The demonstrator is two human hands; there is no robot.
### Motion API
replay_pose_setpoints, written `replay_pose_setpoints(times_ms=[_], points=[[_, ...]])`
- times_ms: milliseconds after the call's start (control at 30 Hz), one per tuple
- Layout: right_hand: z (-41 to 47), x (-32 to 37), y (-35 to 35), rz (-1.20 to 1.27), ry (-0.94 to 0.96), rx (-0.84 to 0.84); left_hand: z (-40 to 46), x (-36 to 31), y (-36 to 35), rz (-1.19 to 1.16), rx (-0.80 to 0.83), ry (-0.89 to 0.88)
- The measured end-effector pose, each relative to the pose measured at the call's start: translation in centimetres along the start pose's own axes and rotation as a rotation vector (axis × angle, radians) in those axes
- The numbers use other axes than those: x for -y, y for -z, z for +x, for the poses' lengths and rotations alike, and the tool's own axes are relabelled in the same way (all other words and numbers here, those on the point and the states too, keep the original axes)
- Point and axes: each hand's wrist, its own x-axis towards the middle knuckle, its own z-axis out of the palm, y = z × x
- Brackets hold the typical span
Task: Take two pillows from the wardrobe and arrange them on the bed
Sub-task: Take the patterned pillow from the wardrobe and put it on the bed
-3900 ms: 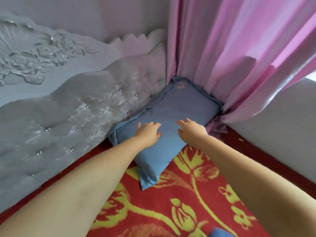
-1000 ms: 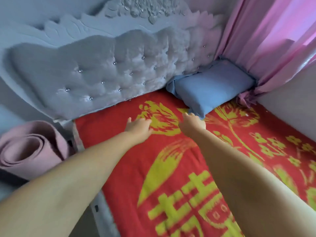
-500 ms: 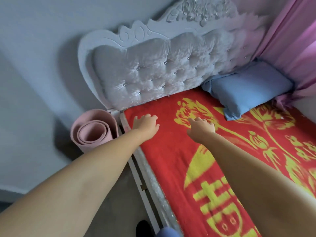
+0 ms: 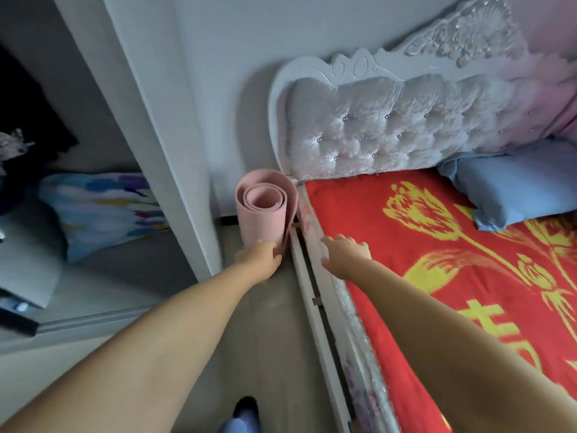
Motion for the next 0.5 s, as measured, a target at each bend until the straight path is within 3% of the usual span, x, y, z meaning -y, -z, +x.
replay_pose_setpoints(times_ms=[200,500], points=[[-2.5,11.7,-2.9,-0.067,0.081,0.056,-7.1,12.3,2.8,0.055,-0.038,0.094],[-3.1,38.2,-4.4,-0.077,0.291,0.007,-15.3,37.4,11.1,0.067,-0.09,0.299]])
